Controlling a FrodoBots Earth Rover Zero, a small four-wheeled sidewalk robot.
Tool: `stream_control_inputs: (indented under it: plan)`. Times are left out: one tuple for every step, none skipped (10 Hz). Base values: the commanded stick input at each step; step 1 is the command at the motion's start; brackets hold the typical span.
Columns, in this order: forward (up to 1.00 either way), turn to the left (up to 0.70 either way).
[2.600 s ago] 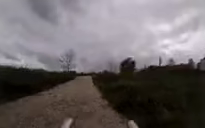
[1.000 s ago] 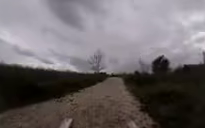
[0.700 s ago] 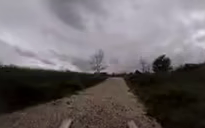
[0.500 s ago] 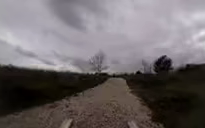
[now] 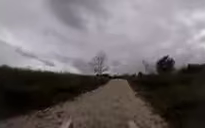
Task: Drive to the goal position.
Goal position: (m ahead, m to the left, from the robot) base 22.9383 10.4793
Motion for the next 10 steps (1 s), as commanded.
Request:
stream_control_inputs:
  plan:
    - [0.70, 0.00]
    - [0.70, -0.13]
    - [0.70, -0.34]
    - [0.70, -0.22]
    - [0.70, -0.04]
    - [0.70, 0.00]
    - [0.70, 0.00]
    - [0.70, 0.00]
    - [0.70, 0.00]
    - [0.70, 0.00]
